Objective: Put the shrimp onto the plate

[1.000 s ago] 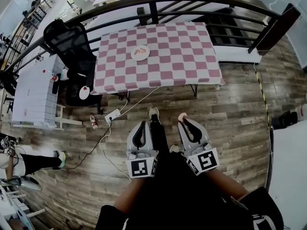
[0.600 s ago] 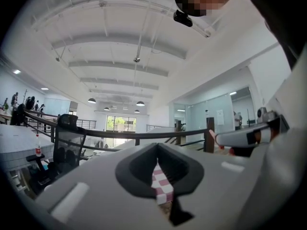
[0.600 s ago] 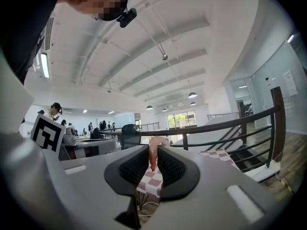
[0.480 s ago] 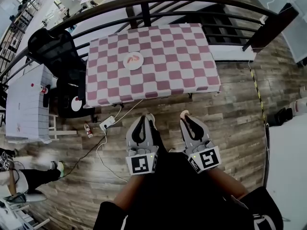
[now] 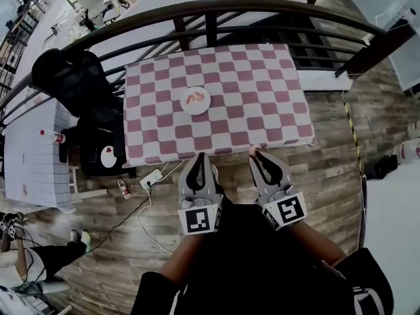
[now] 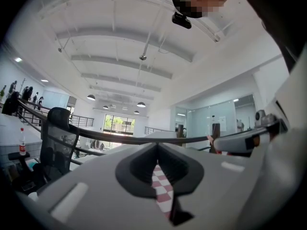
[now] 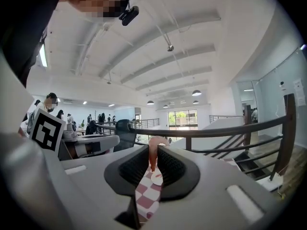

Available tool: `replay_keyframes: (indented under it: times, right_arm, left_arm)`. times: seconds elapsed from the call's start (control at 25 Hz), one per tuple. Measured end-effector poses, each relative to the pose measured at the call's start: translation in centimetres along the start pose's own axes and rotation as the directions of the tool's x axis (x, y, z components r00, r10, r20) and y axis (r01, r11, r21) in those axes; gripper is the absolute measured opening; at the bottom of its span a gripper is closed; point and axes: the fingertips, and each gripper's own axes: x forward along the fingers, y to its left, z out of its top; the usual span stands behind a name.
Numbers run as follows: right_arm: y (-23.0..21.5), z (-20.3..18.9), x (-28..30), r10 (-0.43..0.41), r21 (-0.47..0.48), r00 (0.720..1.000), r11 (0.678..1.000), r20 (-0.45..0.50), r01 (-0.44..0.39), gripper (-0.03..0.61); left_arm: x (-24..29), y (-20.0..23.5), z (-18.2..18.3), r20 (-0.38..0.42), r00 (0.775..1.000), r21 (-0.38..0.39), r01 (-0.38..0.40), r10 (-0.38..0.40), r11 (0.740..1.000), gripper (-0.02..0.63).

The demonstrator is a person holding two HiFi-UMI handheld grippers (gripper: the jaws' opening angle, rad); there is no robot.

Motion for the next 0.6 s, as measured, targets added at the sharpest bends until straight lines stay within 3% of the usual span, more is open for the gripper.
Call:
replay_keyframes:
  times: [0.32, 0.6]
  right_arm:
    - [0.3, 2.6, 9.4, 0.027, 0.031, 1.0, 0.999, -0.008, -0.027, 0.055]
    - [-0.8, 3.4, 14.7, 0.013, 0.036, 1.0, 0.999, -0.023, -0.012, 0.055]
  left_arm:
    - [5.2, 6.9, 1.0, 0.006, 1.0, -0.008, -0.029, 0.029, 1.0, 0.009]
    - [10.1, 10.2, 0.9, 0.01, 1.0, -0.026, -0.007, 0.008, 1.0, 0.009]
